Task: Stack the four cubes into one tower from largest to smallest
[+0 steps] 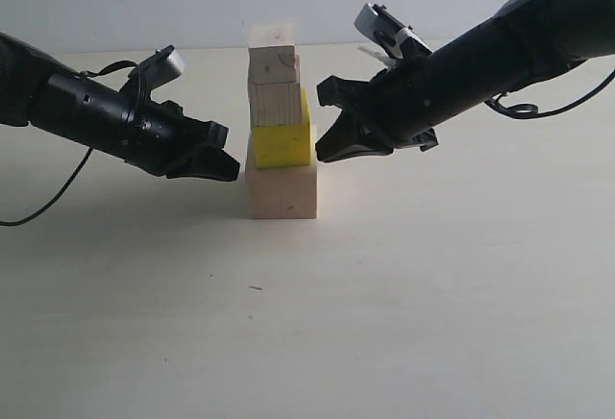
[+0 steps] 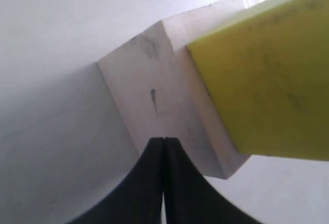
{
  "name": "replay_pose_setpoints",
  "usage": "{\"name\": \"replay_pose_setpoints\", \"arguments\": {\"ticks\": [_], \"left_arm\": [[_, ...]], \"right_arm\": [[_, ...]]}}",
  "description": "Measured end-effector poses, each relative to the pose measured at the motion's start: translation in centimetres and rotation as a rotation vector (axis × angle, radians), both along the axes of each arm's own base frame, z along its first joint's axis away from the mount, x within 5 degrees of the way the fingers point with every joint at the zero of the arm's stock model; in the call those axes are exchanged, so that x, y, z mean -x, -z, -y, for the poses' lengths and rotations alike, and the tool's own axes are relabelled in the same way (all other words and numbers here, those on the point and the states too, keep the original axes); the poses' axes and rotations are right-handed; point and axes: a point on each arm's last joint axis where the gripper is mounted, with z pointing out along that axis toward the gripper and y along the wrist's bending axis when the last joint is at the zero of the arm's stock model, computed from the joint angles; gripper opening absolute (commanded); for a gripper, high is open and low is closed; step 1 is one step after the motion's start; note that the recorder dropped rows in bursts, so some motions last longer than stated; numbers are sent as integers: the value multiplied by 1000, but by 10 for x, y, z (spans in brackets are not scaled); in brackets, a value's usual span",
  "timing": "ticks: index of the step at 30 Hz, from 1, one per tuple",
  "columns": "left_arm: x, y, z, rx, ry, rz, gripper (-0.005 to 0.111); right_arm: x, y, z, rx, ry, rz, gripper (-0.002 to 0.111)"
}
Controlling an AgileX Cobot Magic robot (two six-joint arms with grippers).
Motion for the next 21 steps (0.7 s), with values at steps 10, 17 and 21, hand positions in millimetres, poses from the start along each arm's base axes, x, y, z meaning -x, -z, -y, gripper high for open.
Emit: {"name": "replay_pose_setpoints", "arguments": {"ticks": [10, 17, 21], "left_arm": [[0, 0, 0, -3, -2, 2, 0], [0, 0, 0, -4, -1, 3, 0], [0, 0, 0, -4, -1, 3, 0]], "right_arm": [[7, 0, -14, -2, -48, 14, 0], [7, 0, -14, 8, -51, 19, 0], [7, 2, -12, 32, -54, 23, 0]]}}
